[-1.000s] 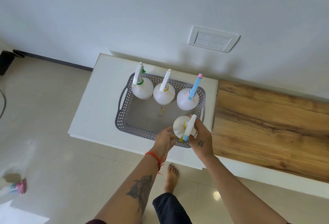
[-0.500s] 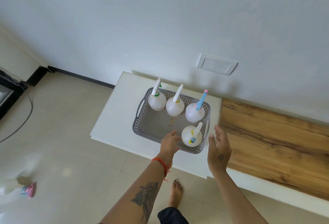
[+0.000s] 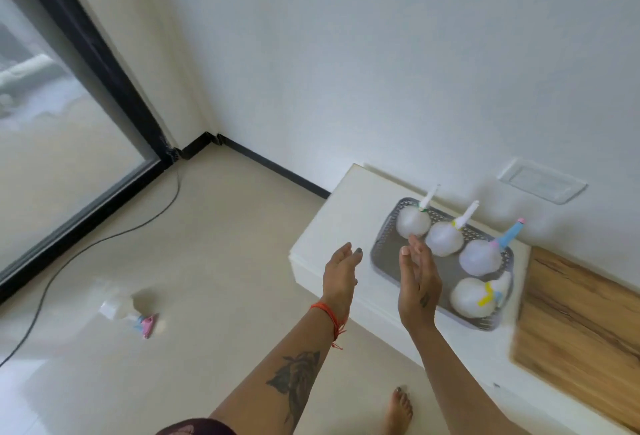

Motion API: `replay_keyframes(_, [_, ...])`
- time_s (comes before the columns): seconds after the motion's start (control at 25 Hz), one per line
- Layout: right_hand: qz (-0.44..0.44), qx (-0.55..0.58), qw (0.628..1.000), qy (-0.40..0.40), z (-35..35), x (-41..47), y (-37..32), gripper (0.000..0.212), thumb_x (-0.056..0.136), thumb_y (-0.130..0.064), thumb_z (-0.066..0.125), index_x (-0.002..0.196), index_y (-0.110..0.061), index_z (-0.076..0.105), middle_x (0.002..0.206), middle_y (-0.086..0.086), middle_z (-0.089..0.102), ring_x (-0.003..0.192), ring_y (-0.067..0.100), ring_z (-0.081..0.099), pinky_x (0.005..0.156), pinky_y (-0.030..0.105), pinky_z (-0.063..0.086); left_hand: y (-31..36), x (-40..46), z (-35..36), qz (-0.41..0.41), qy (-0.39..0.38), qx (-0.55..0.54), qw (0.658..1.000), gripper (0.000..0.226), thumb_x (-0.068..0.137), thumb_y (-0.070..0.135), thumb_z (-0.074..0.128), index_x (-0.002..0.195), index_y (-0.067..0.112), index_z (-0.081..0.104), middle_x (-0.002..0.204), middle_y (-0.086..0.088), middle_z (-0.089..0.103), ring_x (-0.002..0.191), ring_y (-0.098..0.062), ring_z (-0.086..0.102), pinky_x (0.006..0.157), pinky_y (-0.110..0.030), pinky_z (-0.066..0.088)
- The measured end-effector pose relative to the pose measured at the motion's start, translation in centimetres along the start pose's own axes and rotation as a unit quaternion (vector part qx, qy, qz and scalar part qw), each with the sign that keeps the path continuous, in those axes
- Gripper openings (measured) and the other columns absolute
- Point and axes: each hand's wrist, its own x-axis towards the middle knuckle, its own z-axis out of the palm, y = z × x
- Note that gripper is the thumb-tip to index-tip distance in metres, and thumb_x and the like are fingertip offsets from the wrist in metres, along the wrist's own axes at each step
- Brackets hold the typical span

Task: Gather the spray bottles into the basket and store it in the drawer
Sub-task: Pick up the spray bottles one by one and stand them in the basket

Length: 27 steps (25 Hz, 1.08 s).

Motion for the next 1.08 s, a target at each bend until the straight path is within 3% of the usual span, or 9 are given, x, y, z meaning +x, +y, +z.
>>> replay_keyframes(0.16, [0.001, -0.010, 0.998, -0.067, 9.3, -5.0, -3.1, 0.046, 0.089, -0.046, 0.042, 0.128, -0.023, 0.051, 0.128, -0.007, 0.056, 0.114, 0.006, 0.051, 0.097, 0.029, 0.042, 1.9, -1.7, -11.1, 0.028, 0.051, -0.041, 0.998, 0.050, 0.094, 0.023, 0.049, 0.142, 0.017, 0.037, 0.149, -0.004, 0.040, 0.136, -0.027, 0.037, 0.108, -0.041, 0.036])
replay_keyframes(0.32, [0.004, -0.021, 0.988, -0.154, 18.2, -9.1, -5.0, 0.040, 0.094, -0.041, 0.046, 0.128, -0.022, 0.051, 0.134, 0.001, 0.055, 0.114, 0.013, 0.052, 0.085, 0.019, 0.040, 2.6, -3.3, -21.7, 0.042, 0.135, -0.094, 0.986, 0.048, 0.094, 0.025, 0.050, 0.140, 0.017, 0.039, 0.146, -0.005, 0.042, 0.132, -0.026, 0.041, 0.101, -0.038, 0.041])
replay_keyframes(0.56, [0.005, -0.024, 0.960, -0.280, 32.3, -13.9, -6.5, 0.035, 0.095, -0.034, 0.048, 0.127, -0.021, 0.052, 0.133, 0.003, 0.056, 0.110, 0.008, 0.051, 0.090, 0.023, 0.039, 3.0, -3.9, -36.5, 0.050, 0.246, -0.180, 0.951, 0.048, 0.093, 0.024, 0.050, 0.139, 0.017, 0.040, 0.143, -0.004, 0.044, 0.131, -0.024, 0.042, 0.102, -0.040, 0.041])
replay_keyframes(0.84, [0.061, -0.034, 0.911, -0.407, 49.9, -17.6, -5.5, 0.032, 0.093, -0.030, 0.053, 0.124, -0.022, 0.055, 0.129, 0.005, 0.059, 0.107, 0.011, 0.055, 0.090, 0.023, 0.040, 2.2, -0.6, -52.2, -0.013, 0.362, -0.247, 0.899, 0.043, 0.094, 0.021, 0.050, 0.137, 0.017, 0.043, 0.139, -0.008, 0.048, 0.127, -0.026, 0.044, 0.100, -0.041, 0.039])
replay_keyframes(0.96, [0.079, -0.052, 0.886, -0.453, 55.9, -18.3, -4.0, 0.032, 0.092, -0.027, 0.055, 0.124, -0.021, 0.055, 0.128, 0.005, 0.059, 0.109, 0.012, 0.056, 0.093, 0.025, 0.042, 1.2, 1.6, -57.0, -0.033, 0.386, -0.256, 0.885, 0.044, 0.092, 0.021, 0.054, 0.135, 0.017, 0.045, 0.137, -0.006, 0.050, 0.120, -0.023, 0.046, 0.098, -0.040, 0.039])
replay_keyframes(1.08, [0.098, -0.068, 0.868, -0.482, 61.4, -19.3, -1.0, 0.030, 0.092, -0.025, 0.056, 0.122, -0.021, 0.056, 0.127, 0.004, 0.059, 0.108, 0.011, 0.057, 0.092, 0.024, 0.043, -1.7, 4.8, -61.4, -0.060, 0.400, -0.258, 0.878, 0.049, 0.093, 0.020, 0.052, 0.140, 0.016, 0.040, 0.143, -0.006, 0.046, 0.126, -0.024, 0.044, 0.098, -0.038, 0.038])
